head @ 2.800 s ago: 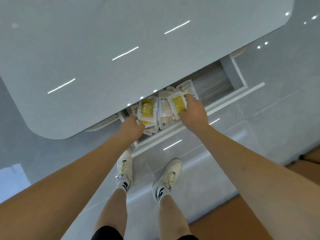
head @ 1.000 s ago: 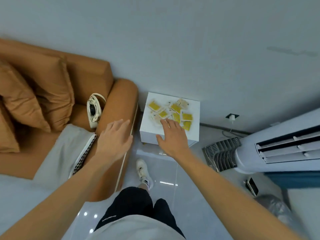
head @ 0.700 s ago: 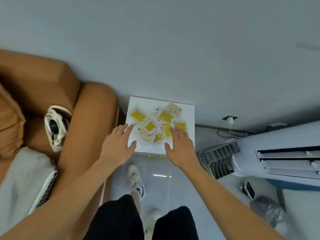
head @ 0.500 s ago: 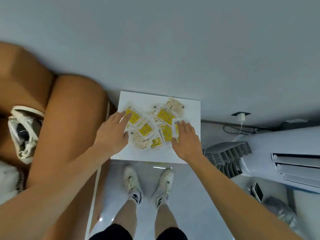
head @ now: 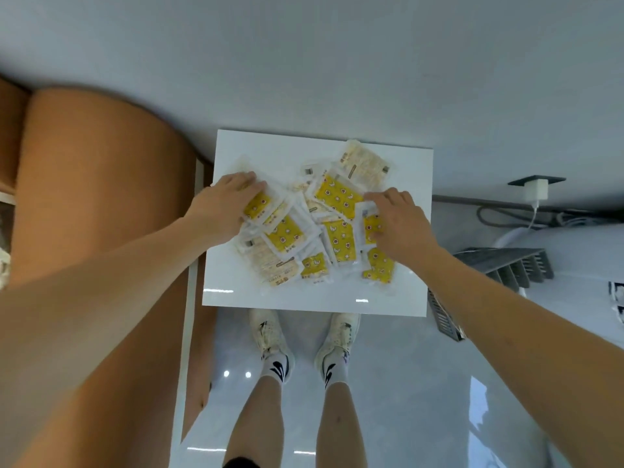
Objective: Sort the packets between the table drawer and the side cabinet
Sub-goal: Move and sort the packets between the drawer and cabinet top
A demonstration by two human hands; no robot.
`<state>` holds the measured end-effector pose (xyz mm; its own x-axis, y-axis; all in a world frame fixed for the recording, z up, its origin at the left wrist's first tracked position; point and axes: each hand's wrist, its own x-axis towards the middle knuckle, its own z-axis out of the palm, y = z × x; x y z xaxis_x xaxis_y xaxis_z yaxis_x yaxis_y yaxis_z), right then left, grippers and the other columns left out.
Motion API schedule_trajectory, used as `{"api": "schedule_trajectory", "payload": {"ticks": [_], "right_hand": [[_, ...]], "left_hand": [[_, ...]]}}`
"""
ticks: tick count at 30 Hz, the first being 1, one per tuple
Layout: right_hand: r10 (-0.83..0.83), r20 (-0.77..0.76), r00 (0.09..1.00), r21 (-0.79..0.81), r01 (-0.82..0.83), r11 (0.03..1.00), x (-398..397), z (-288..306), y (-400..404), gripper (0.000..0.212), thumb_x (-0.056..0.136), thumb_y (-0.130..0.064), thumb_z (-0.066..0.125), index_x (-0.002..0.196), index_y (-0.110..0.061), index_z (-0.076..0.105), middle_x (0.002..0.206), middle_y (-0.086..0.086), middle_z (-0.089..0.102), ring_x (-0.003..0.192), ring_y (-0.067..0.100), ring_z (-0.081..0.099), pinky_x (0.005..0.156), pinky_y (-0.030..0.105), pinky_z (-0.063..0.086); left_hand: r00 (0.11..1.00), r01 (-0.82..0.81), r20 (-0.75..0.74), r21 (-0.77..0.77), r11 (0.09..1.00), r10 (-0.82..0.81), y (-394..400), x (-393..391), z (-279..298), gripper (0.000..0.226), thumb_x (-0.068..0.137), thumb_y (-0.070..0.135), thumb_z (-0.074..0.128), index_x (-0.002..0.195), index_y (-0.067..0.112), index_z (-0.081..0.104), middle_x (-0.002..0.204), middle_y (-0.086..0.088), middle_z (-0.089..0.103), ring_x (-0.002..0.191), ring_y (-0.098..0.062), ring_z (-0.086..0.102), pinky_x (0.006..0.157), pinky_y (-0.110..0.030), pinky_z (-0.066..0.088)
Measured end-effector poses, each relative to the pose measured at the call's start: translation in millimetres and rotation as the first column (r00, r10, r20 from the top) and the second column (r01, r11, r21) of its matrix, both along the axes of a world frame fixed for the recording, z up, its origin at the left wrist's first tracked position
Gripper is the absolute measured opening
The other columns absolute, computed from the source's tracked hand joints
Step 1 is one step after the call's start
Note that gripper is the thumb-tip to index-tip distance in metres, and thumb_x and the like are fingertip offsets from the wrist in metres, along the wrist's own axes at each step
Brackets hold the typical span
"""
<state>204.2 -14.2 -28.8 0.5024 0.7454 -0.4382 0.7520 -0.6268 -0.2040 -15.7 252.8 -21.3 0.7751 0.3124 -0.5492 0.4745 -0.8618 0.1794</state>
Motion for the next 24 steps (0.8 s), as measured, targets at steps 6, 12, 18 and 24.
{"api": "schedule_trajectory", "payload": {"ticks": [6,12,18,24], "right_hand": [[0.026,0.070,0.997,0.024,-0.028,0.999,12.6,-4.1,6.2,0.035,0.085,-0.022,0.073,0.117,-0.014,0.059,0.107,0.006,0.059,0.097,0.029,0.056,0.082,0.041,0.042],[-0.176,-0.220,0.959,0.199,0.221,0.955,26.0,17.2,15.1,0.007,0.097,-0.016,0.063,0.100,-0.010,0.066,0.097,0.007,0.063,0.084,0.024,0.059,0.077,0.039,0.047],[-0.303,-0.424,0.854,0.245,0.430,0.869,25.8,29.0,50.8,0.013,0.099,-0.021,0.061,0.090,-0.012,0.058,0.080,-0.006,0.052,0.067,0.005,0.047,0.054,0.013,0.034],[-0.218,-0.336,0.916,0.086,0.261,0.962,5.1,2.6,80.5,0.015,0.097,-0.029,0.060,0.084,-0.021,0.060,0.104,0.013,0.057,0.100,0.034,0.057,0.080,0.038,0.042]], "left_hand": [[0.997,-0.022,0.072,-0.010,1.000,0.022,1.1,10.5,4.9,0.069,0.091,0.018,0.069,0.152,0.025,0.038,0.146,-0.003,0.035,0.131,-0.026,0.038,0.091,-0.042,0.054],[0.995,-0.070,0.065,-0.048,0.996,0.073,-1.2,10.6,9.5,0.057,0.101,0.032,0.051,0.155,0.025,0.034,0.146,-0.004,0.035,0.132,-0.025,0.037,0.093,-0.045,0.054],[0.986,-0.133,0.083,-0.112,0.985,0.143,-13.8,5.2,13.0,0.059,0.098,0.046,0.051,0.152,0.028,0.039,0.147,-0.003,0.038,0.134,-0.024,0.041,0.091,-0.046,0.055],[0.972,-0.198,0.098,-0.149,0.969,0.213,-13.0,9.8,3.4,0.049,0.097,0.039,0.059,0.144,0.035,0.046,0.165,-0.001,0.019,0.148,-0.027,0.029,0.102,-0.047,0.050]]}}
